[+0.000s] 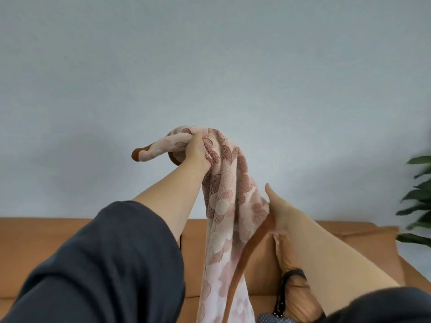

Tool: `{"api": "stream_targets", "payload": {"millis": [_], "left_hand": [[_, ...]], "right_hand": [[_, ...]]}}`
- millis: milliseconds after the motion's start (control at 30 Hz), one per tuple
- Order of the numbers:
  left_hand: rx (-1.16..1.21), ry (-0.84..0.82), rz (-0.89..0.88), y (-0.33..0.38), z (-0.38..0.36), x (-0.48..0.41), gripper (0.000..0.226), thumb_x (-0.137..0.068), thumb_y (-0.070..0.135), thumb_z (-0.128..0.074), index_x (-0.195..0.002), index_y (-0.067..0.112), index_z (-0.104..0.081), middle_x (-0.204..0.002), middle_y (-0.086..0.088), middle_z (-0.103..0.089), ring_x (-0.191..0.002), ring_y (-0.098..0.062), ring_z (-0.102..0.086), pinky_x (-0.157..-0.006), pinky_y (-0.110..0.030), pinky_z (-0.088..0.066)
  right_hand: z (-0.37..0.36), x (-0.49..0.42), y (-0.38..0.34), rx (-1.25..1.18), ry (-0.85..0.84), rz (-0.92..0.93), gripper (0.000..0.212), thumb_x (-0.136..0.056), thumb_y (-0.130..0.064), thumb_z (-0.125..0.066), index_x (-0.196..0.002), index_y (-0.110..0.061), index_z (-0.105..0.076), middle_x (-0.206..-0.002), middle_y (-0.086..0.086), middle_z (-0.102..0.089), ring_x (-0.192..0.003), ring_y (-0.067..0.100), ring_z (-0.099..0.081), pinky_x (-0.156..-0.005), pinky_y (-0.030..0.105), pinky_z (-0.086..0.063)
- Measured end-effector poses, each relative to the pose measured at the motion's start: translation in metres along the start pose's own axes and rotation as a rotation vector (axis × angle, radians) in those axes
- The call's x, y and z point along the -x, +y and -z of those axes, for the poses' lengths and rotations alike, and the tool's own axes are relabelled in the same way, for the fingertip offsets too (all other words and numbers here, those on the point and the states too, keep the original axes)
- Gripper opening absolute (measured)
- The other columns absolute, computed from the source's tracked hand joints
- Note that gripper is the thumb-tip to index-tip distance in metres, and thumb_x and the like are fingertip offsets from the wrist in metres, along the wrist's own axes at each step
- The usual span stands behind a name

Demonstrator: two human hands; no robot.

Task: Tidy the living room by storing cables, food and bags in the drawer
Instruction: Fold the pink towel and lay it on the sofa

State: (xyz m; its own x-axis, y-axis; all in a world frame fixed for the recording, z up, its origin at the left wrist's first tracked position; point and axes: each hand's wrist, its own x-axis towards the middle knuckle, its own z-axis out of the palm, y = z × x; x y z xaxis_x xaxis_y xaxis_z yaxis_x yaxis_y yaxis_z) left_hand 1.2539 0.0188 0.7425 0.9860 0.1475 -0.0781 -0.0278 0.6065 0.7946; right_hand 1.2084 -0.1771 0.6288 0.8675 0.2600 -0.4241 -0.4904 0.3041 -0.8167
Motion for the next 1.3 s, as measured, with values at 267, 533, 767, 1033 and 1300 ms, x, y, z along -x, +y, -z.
{"api": "stream_targets", "payload": {"millis": [267,533,767,1033,1300], "left_hand": [[0.047,-0.031,0.003,0.001,-0.003,0.005,0.015,-0.094,0.019,-0.049,-0.086,0.01,-0.057,-0.082,-0.008,-0.064,-0.077,-0.023,-0.061,-0.073,-0.034,-0.049],[-1.115,-0.333,-0.18,0.019,0.011,0.021,0.037,-0.076,-0.011,-0.058,-0.098,0.016,-0.047,-0.095,-0.003,-0.053,-0.09,-0.02,-0.053,-0.066,-0.026,-0.051],[-0.959,-0.4,-0.115,0.022,0.013,0.018,0.017,-0.085,-0.005,-0.048,-0.094,0.001,-0.062,-0.093,-0.017,-0.065,-0.083,-0.024,-0.065,-0.076,-0.035,-0.058],[-1.106,-0.074,-0.09,-0.013,0.019,0.01,0.054,-0.085,0.017,-0.068,-0.132,0.001,-0.047,-0.127,-0.01,-0.055,-0.116,-0.028,-0.053,-0.088,-0.033,-0.048],[-0.355,-0.069,0.067,-0.008,0.016,0.004,0.018,-0.086,0.026,-0.069,-0.082,0.013,-0.058,-0.077,-0.006,-0.061,-0.081,-0.021,-0.06,-0.08,-0.032,-0.051]], "right_hand": [[-0.018,-0.002,-0.022,0.201,-0.137,0.259,0.05,-0.072,-0.001,-0.073,-0.112,-0.018,-0.048,-0.097,0.012,-0.062,-0.084,0.027,-0.063,-0.069,0.038,-0.055],[-0.063,0.024,-0.095,0.058,0.164,0.587,0.047,-0.087,0.013,-0.042,-0.126,-0.01,-0.052,-0.11,0.018,-0.062,-0.095,0.032,-0.063,-0.092,0.047,-0.05],[-0.073,0.055,-0.144,0.156,0.133,0.636,0.09,-0.073,0.023,-0.046,-0.143,-0.03,-0.024,-0.133,0.015,-0.046,-0.112,0.036,-0.055,-0.079,0.047,-0.055],[-0.07,0.079,-0.161,0.114,0.273,0.712,0.036,-0.087,0.015,-0.043,-0.121,0.007,-0.05,-0.084,0.018,-0.063,-0.069,0.028,-0.064,-0.067,0.04,-0.057],[-0.043,0.069,-0.146,0.029,0.352,0.651,0.039,-0.083,-0.04,-0.066,-0.113,-0.016,-0.058,-0.102,0.008,-0.065,-0.084,0.022,-0.066,-0.081,0.038,-0.054]]}}
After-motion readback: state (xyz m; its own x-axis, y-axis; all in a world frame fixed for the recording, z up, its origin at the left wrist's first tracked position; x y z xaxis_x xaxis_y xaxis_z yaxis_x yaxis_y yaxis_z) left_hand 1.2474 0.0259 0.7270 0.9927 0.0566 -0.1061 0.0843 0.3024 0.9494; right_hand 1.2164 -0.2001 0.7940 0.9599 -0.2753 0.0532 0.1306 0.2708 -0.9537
